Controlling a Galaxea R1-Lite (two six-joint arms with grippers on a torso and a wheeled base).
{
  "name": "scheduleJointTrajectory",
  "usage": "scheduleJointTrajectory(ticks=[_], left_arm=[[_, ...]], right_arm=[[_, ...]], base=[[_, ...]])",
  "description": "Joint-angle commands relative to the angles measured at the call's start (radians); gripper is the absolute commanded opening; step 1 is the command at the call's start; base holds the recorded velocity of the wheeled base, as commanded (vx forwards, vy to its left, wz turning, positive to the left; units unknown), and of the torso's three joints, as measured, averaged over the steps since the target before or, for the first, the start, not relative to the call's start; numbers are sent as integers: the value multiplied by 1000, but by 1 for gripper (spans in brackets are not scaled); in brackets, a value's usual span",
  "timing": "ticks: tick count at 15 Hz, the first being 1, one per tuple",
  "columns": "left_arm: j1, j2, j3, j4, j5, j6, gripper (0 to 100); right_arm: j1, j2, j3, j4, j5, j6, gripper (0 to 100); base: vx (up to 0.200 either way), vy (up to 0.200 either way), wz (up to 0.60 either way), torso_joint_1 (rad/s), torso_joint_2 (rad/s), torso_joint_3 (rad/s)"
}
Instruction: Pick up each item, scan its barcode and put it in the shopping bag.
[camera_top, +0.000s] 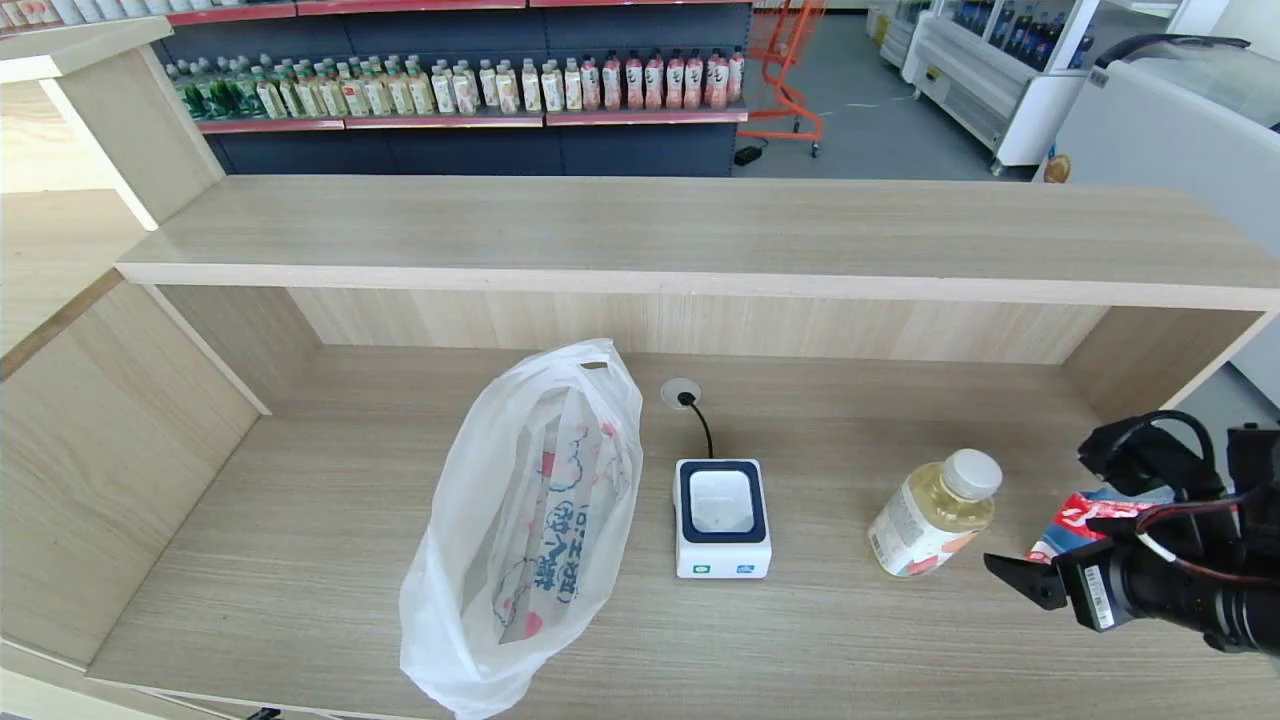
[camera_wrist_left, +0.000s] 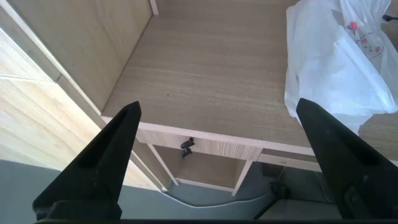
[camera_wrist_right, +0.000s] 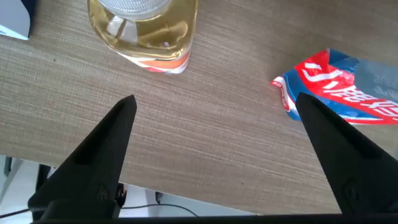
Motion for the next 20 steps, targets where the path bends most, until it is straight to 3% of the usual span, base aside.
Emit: scheduleJointTrajectory(ticks=[1,4,7,11,20], left_arm=[[0,0,0,0,1,0,100],[-1,0,0,0,1,0,100],[0,0,0,0,1,0,100],[0,0,0,0,1,0,100],[0,0,0,0,1,0,100]], right_arm=[[76,154,52,-89,-3,30,100],[150,260,50,-247,-6,95,100],[177,378,50,-432,-84,103,100],[185,493,52,-603,-89,106,100],[248,576,29,-777,-89,132,100]], base=[[0,0,0,0,0,0],[0,0,0,0,0,0],[0,0,0,0,0,0],[0,0,0,0,0,0],[0,0,0,0,0,0]])
